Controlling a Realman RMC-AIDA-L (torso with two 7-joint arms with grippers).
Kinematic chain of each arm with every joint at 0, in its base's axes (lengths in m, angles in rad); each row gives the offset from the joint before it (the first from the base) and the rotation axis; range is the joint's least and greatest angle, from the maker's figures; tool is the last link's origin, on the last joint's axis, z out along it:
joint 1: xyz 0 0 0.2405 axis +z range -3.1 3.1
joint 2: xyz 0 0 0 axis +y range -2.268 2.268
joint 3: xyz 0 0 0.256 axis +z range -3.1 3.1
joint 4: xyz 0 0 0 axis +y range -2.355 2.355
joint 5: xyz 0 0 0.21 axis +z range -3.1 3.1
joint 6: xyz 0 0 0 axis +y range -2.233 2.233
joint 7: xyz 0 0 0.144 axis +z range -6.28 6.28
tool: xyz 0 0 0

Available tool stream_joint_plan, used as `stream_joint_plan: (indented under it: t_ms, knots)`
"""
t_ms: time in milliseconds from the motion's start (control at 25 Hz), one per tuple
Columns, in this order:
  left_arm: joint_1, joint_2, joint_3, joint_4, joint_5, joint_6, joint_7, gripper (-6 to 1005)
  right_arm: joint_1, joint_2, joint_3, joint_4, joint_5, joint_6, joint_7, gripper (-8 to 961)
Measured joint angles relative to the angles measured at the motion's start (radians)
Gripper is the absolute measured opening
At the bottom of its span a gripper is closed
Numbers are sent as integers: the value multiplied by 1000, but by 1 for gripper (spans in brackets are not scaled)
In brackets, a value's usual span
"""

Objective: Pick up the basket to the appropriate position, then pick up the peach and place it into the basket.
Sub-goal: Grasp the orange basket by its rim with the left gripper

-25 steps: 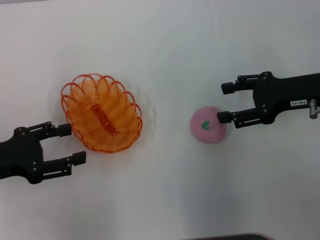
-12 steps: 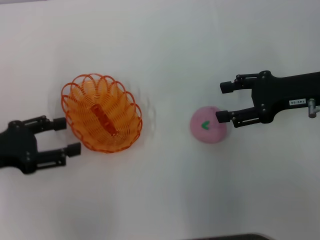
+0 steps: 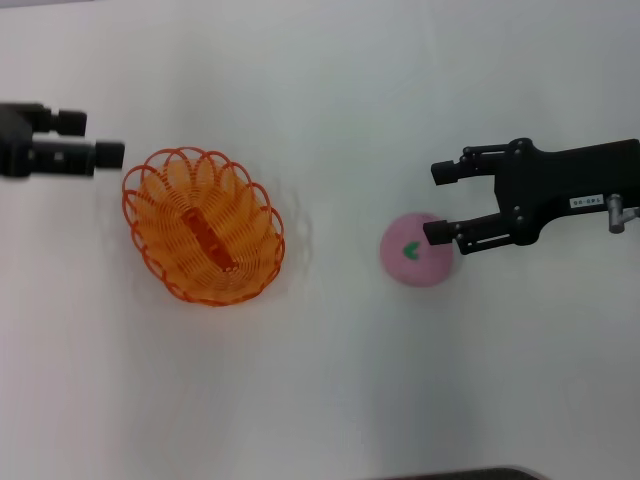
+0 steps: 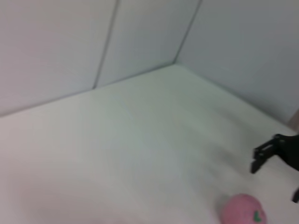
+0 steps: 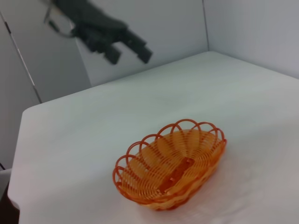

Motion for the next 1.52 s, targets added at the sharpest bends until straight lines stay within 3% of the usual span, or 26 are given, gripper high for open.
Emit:
stream_joint_plan:
  t_ms: [120,400,520,720,880,1200,1520]
  knots:
    - [-102,28,40,-6,95,-35,-124,783,0,6,-5,0,0,0,-12,852]
    - [-271,42,200,-79,316,-118,-264,781,-2,10,-18,1,0,0,-25,853]
    - [-347,36,264,-146,442,-193,-309,780,-2,15,-20,2,0,4,-27,854]
    - [-431,27,297,-267,539,-266,-323,778,-4,24,-40,3,0,26,-30,853]
    - [-465,11,322,-342,605,-337,-334,776,-15,25,-45,3,0,25,-30,852]
    - [-483,19,403,-510,609,-467,-346,773,-31,31,-41,2,0,23,-31,854]
    - [-485,12,467,-633,610,-580,-348,770,-34,35,-38,13,0,28,-40,852]
